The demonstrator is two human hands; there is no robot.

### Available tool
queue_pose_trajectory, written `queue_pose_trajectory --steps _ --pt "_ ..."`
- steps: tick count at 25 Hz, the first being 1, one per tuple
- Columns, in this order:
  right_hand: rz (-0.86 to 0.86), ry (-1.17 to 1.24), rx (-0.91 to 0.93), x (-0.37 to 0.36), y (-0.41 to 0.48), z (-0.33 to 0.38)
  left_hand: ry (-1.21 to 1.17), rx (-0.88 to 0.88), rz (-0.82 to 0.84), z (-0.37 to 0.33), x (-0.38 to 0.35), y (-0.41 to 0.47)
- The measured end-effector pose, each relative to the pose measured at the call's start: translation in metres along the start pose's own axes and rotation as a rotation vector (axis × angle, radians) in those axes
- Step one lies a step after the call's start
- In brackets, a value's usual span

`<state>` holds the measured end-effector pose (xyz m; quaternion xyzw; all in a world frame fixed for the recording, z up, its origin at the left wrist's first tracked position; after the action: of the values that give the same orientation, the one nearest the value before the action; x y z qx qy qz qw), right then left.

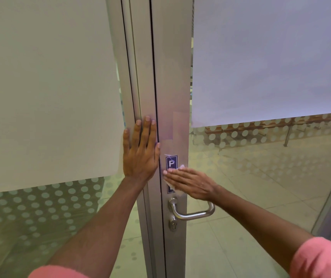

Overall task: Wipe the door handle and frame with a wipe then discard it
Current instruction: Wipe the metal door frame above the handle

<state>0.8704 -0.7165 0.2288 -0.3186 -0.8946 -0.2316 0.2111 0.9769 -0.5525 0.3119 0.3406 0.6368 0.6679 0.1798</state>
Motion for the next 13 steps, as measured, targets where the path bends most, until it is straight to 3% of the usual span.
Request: queue_pose_trajectory --steps 6,8,11,13 --pt "-0.231 0.0 -0.359 0.019 0.044 -0.048 -0.005 0.004 0.0 -0.001 0.001 0.0" --pt "-0.198 0.038 -0.364 0.01 0.042 -0.027 0.011 0.003 0.0 0.0 0.001 0.001" --pt "-0.093 0.048 -0.229 -0.003 0.013 0.007 0.013 -0.003 -0.014 -0.001 0.0 0.0" --pt "-0.089 0.045 -0.281 -0.002 0.002 0.004 0.01 0.003 -0.016 0.0 -0.001 0.0"
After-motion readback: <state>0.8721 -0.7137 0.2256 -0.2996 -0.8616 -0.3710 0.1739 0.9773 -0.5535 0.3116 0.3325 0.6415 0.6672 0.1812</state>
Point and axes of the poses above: each hand's wrist, its own y-axis towards the middle knuckle, its own x-axis out of the back of the hand, z = x × y, the point moved 2 cm from there along y, towards the middle knuckle, and after that the axes turned 13 degrees about x, right-handed, at the moved point
